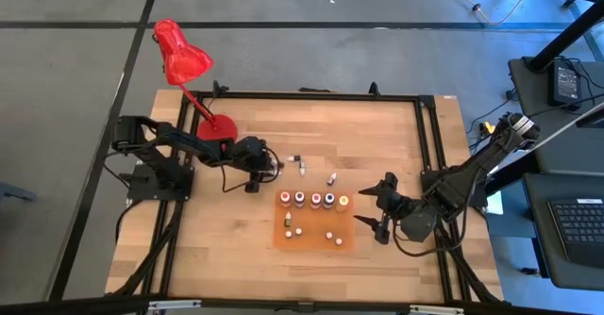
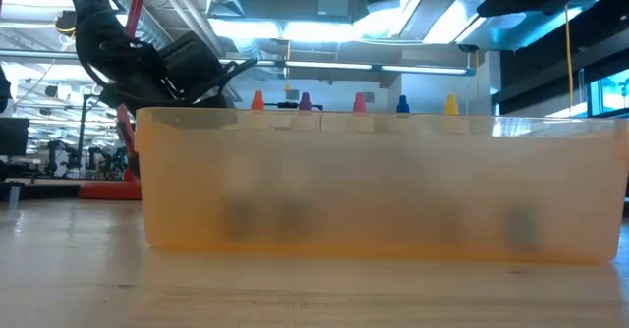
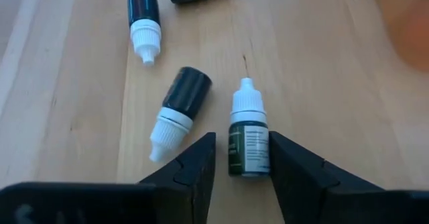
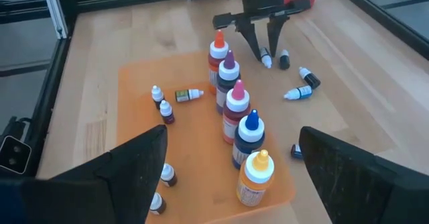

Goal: Pick & Place food coloring
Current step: Put the small green food coloring bottle into the orange bin

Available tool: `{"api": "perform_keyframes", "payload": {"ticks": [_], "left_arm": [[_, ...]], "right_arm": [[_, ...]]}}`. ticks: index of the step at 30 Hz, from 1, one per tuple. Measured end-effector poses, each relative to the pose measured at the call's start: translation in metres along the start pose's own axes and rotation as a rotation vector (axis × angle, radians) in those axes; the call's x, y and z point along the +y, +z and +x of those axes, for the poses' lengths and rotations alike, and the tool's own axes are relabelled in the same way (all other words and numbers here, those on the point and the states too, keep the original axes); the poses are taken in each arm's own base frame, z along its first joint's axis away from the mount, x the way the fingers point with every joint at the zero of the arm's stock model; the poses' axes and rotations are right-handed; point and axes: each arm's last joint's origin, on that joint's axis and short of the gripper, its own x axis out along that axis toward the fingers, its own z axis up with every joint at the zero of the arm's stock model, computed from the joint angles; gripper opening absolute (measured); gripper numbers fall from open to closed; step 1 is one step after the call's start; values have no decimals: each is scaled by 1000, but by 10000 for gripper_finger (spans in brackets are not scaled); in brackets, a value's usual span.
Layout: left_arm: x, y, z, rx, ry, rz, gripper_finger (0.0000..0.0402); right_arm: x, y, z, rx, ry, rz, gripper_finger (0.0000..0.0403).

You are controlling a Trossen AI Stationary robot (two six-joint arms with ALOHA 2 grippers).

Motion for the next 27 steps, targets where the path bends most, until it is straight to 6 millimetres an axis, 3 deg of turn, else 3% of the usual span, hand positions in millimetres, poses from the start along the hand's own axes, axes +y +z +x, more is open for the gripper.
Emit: {"api": "perform_keyframes", "payload": {"ticks": [10, 15, 22, 27], "left_arm": [[-1, -1, 0, 8, -17, -21, 70], [-2, 0, -7, 22, -16, -68, 65], [5, 21, -44, 18, 150, -70, 65], [5, 46, -75, -147, 173, -95, 65]], "right_arm": [[0, 0, 0, -1, -2, 1, 339], [0, 0, 0, -4, -8, 0, 339], [-1, 1, 0, -22, -22, -12, 339], [-1, 6, 1, -84, -61, -62, 339]]}}
